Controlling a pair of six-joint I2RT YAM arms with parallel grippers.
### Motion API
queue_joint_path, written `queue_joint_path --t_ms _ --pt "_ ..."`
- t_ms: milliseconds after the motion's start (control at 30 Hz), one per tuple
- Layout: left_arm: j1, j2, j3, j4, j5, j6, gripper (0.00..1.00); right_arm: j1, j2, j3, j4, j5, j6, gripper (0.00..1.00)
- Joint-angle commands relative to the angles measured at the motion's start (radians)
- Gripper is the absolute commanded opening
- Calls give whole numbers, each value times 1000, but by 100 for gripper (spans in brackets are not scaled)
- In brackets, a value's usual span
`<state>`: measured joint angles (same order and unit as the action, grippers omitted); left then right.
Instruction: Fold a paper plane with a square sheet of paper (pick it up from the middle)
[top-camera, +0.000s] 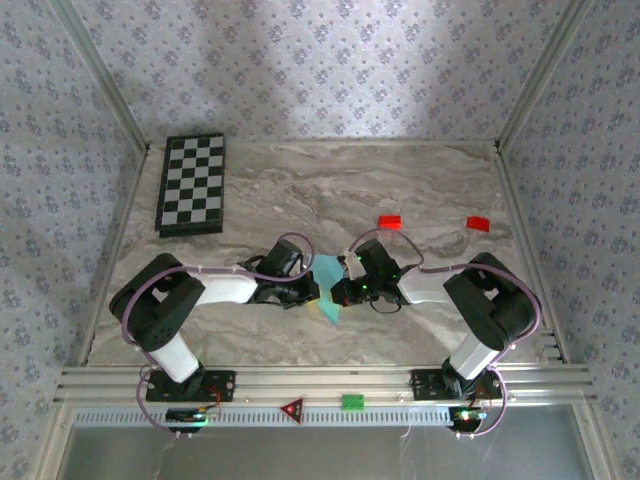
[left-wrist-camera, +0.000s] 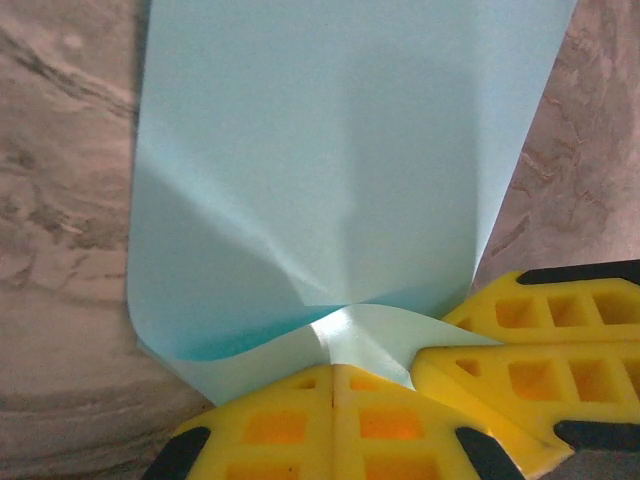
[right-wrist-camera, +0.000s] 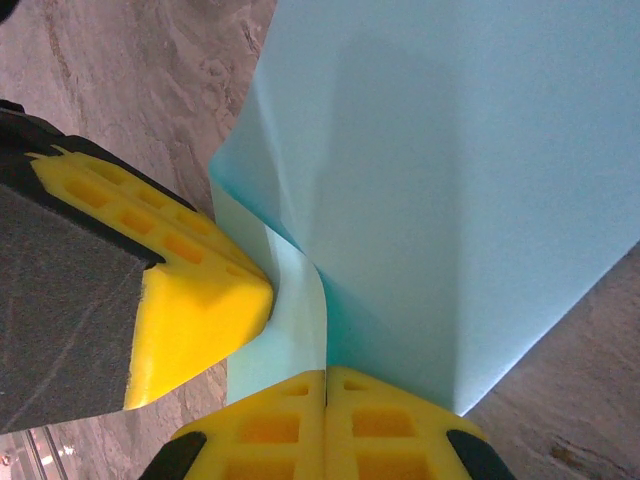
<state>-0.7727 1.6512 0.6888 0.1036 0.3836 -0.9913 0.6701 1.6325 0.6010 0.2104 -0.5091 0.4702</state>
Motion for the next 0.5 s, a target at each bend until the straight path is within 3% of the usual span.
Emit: queue_joint_path --t_ms 0,133,467 --pt "-7 -41 33 -53 -18 36 2 7 13 -7 -82 49 -15 0" --pt "-10 -78 43 -31 -11 41 7 6 12 -7 -86 51 -16 0" --pt "-13 -12 29 -11 4 46 2 7 12 -6 -86 50 -15 0"
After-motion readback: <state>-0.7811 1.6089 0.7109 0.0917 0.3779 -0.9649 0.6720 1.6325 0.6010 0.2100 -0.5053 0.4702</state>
